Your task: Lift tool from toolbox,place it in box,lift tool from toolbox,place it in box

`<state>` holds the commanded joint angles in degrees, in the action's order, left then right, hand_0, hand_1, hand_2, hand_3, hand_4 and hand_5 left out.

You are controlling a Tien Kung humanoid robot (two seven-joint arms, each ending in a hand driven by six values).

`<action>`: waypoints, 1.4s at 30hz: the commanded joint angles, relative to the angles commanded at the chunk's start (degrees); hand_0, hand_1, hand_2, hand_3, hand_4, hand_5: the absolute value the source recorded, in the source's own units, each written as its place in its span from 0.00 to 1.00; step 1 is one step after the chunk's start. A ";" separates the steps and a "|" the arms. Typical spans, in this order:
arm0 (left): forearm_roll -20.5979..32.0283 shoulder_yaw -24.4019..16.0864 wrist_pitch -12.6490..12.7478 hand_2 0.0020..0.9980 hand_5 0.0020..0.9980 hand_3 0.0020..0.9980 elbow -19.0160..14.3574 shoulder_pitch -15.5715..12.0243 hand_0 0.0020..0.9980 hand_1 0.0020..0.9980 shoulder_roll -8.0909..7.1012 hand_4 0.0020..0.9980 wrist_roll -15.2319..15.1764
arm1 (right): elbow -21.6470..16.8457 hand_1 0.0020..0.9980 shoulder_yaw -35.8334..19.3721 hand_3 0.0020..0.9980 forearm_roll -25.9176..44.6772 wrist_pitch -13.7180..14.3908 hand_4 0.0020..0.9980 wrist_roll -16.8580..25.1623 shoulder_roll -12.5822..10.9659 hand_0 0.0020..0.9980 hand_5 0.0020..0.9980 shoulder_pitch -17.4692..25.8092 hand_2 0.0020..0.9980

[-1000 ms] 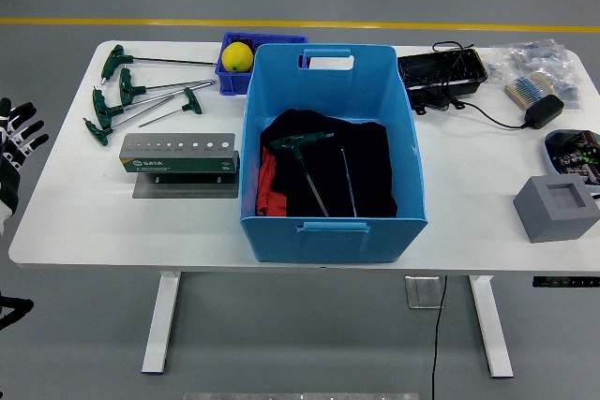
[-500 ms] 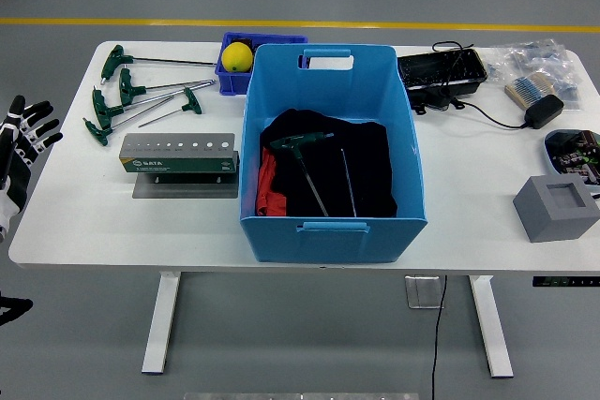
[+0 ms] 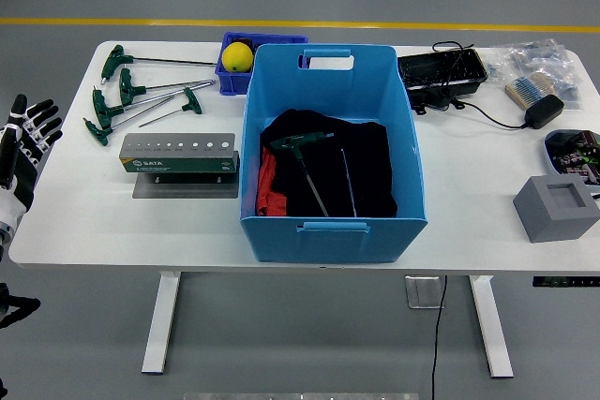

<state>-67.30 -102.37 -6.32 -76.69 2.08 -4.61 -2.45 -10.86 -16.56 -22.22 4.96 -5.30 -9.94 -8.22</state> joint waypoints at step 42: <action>2.17 -1.13 2.10 0.98 1.00 0.88 0.04 0.06 0.91 0.94 0.61 0.94 -3.12 | -0.39 0.70 -0.55 0.61 -1.23 0.72 0.86 -0.21 0.06 0.71 0.68 -0.25 0.76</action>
<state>-65.14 -103.51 -4.22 -76.65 2.14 -4.00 -5.58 -11.25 -17.11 -23.45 5.69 -5.51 -9.89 -8.47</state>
